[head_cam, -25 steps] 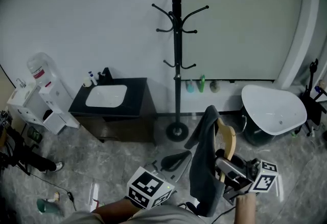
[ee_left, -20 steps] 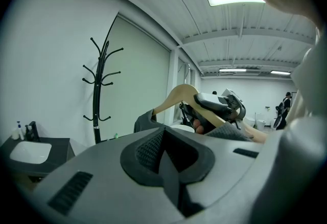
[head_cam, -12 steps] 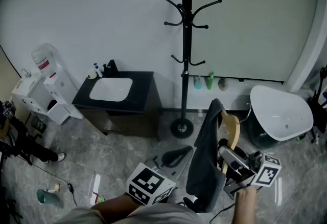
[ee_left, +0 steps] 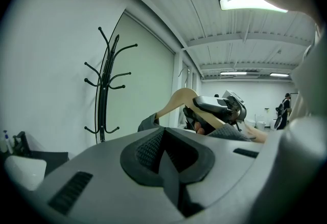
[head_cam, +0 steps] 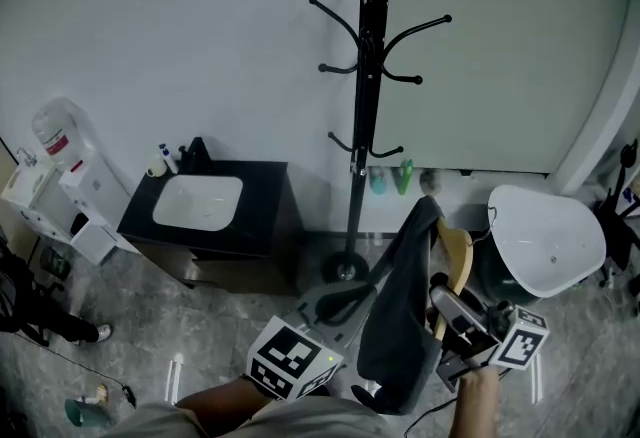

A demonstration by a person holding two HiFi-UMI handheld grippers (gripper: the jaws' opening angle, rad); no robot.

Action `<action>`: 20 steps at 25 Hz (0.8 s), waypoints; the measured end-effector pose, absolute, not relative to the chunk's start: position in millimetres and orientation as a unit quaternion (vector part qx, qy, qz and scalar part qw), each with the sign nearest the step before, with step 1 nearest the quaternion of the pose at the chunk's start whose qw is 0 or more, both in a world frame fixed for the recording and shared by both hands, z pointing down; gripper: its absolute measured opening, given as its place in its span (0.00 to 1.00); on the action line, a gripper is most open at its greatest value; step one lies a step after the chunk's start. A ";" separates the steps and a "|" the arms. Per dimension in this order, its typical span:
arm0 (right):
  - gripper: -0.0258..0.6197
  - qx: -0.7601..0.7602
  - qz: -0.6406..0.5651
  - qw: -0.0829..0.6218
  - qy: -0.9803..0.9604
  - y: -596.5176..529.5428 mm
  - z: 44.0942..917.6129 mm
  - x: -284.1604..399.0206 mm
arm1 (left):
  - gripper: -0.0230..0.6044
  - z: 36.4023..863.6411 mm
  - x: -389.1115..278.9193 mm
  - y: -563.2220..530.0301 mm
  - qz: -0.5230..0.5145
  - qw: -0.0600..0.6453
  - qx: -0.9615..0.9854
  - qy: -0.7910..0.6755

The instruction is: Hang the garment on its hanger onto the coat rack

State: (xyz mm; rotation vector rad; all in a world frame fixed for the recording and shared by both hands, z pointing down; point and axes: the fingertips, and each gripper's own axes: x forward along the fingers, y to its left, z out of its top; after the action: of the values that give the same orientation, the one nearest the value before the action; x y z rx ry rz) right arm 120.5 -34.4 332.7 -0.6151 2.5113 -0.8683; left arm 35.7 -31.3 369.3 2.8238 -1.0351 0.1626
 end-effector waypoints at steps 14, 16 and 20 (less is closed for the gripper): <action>0.27 -0.290 -0.277 0.194 0.895 -206.0 317.2 102.3 | 0.04 372.9 6.8 -158.2 0.057 0.068 0.941 -0.325; 0.27 -0.293 -0.277 0.188 0.896 -230.2 318.5 100.4 | 0.05 374.8 6.1 -177.4 0.060 0.069 0.939 -0.332; 0.27 -0.291 -0.279 0.170 0.899 -274.9 323.2 95.0 | 0.04 370.5 7.2 -216.9 0.063 0.067 0.932 -0.351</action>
State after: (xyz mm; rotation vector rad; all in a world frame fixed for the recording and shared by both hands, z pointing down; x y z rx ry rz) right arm 95.0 -274.9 323.2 -0.8265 2.5551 -0.7932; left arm 7.2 -216.9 370.5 2.8088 -1.0571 0.1901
